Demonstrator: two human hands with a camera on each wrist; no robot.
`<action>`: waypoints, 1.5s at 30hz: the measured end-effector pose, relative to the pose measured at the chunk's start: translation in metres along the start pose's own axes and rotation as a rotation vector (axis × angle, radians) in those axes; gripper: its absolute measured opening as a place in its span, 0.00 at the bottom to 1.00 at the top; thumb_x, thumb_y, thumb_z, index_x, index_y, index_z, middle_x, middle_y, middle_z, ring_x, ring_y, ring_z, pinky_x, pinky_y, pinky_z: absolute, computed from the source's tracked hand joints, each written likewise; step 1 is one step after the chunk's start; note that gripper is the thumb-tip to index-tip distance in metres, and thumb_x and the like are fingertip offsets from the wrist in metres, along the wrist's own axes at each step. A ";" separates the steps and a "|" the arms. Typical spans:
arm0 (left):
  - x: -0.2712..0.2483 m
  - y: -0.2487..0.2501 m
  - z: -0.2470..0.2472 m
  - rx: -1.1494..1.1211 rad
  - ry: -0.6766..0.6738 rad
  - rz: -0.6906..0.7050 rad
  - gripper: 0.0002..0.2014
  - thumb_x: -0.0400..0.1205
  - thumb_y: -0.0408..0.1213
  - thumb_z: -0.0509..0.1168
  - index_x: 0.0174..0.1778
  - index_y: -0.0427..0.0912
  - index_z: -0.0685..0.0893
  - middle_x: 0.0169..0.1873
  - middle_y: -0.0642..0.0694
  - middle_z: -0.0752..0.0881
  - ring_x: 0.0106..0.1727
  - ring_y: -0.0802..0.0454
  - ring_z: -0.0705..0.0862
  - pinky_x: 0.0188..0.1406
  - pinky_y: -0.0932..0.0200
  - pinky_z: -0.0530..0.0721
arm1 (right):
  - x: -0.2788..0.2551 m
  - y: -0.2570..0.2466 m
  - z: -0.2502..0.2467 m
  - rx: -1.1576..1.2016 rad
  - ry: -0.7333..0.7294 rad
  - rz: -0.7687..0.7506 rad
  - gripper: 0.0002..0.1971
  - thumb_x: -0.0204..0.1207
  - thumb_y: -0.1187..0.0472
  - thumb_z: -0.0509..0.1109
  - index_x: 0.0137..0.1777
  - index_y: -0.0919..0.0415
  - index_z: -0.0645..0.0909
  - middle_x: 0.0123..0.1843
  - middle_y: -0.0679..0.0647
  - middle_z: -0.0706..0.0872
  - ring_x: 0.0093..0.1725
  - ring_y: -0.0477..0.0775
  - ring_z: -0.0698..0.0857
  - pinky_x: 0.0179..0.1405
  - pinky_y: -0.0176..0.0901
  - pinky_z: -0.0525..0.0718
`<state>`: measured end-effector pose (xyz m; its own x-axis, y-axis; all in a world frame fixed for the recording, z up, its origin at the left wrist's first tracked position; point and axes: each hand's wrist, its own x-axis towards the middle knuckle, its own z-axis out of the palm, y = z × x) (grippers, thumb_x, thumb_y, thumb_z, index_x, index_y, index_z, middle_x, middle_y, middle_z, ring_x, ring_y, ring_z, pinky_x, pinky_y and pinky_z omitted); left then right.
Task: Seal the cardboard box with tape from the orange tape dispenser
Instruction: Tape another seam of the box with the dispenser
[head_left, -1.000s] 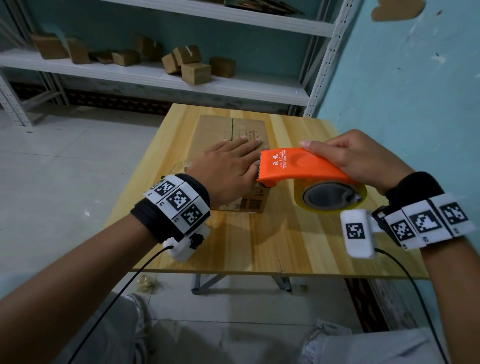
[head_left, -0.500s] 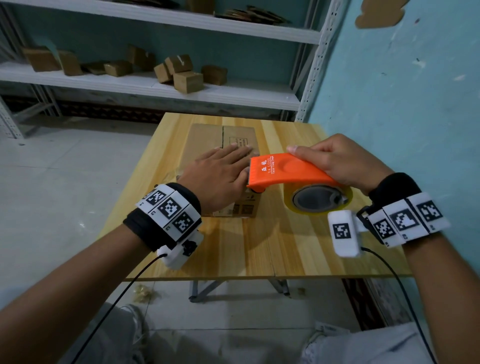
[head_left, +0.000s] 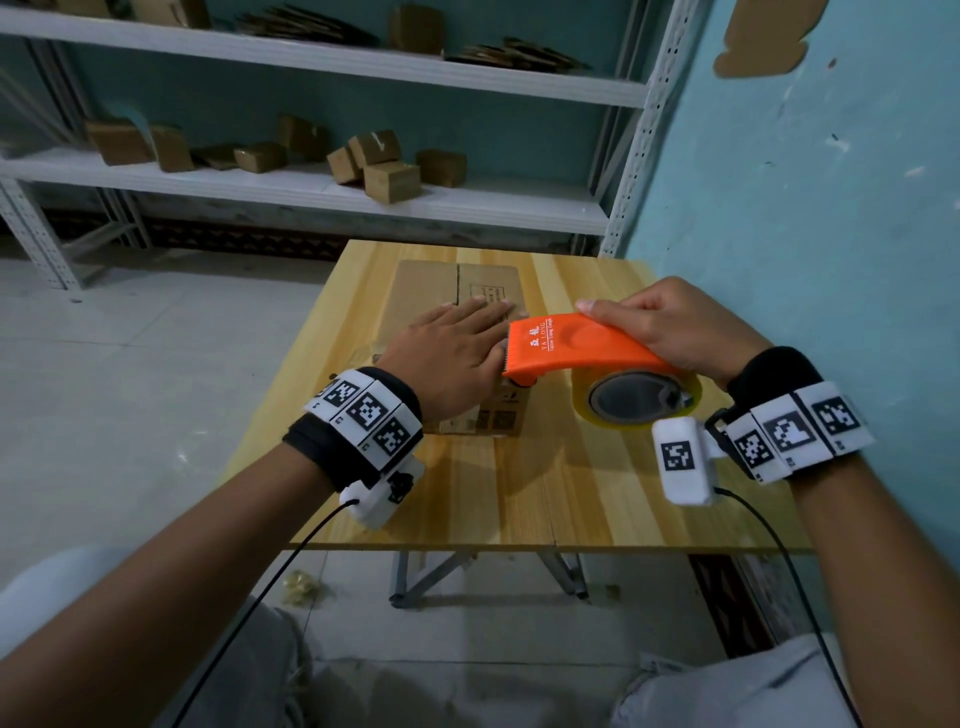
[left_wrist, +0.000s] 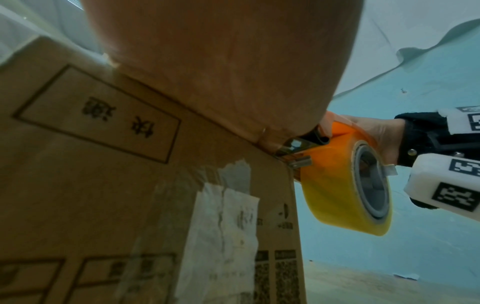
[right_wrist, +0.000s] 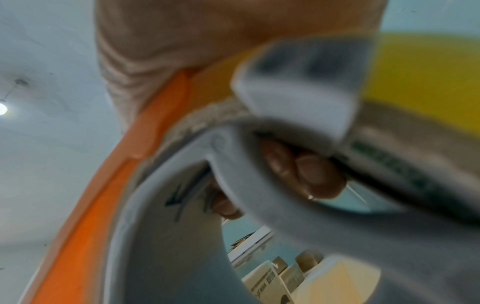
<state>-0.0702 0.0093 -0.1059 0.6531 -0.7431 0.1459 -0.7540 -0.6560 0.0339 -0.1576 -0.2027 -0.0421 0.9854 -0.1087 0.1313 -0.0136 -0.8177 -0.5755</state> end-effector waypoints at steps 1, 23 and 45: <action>0.000 0.000 0.000 0.010 -0.005 0.000 0.32 0.81 0.56 0.27 0.84 0.57 0.45 0.85 0.53 0.49 0.85 0.52 0.46 0.83 0.49 0.47 | 0.000 0.000 0.000 -0.002 0.000 0.003 0.32 0.79 0.38 0.65 0.40 0.71 0.88 0.31 0.67 0.83 0.24 0.50 0.81 0.31 0.34 0.76; 0.000 -0.001 0.000 0.024 0.006 0.002 0.33 0.81 0.56 0.28 0.84 0.56 0.46 0.85 0.53 0.49 0.85 0.52 0.46 0.82 0.50 0.46 | 0.005 0.011 -0.003 0.036 -0.087 -0.043 0.37 0.67 0.31 0.65 0.45 0.70 0.89 0.39 0.69 0.89 0.31 0.55 0.86 0.31 0.30 0.79; 0.000 0.000 0.003 -0.030 0.050 -0.021 0.25 0.89 0.51 0.36 0.84 0.55 0.46 0.85 0.53 0.50 0.85 0.53 0.46 0.83 0.52 0.46 | 0.001 0.023 -0.013 0.056 -0.120 0.014 0.38 0.67 0.32 0.66 0.47 0.72 0.89 0.40 0.71 0.89 0.35 0.64 0.88 0.36 0.36 0.82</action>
<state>-0.0705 0.0090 -0.1086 0.6647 -0.7215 0.1941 -0.7427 -0.6663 0.0667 -0.1588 -0.2293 -0.0448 0.9985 -0.0487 0.0267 -0.0216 -0.7834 -0.6212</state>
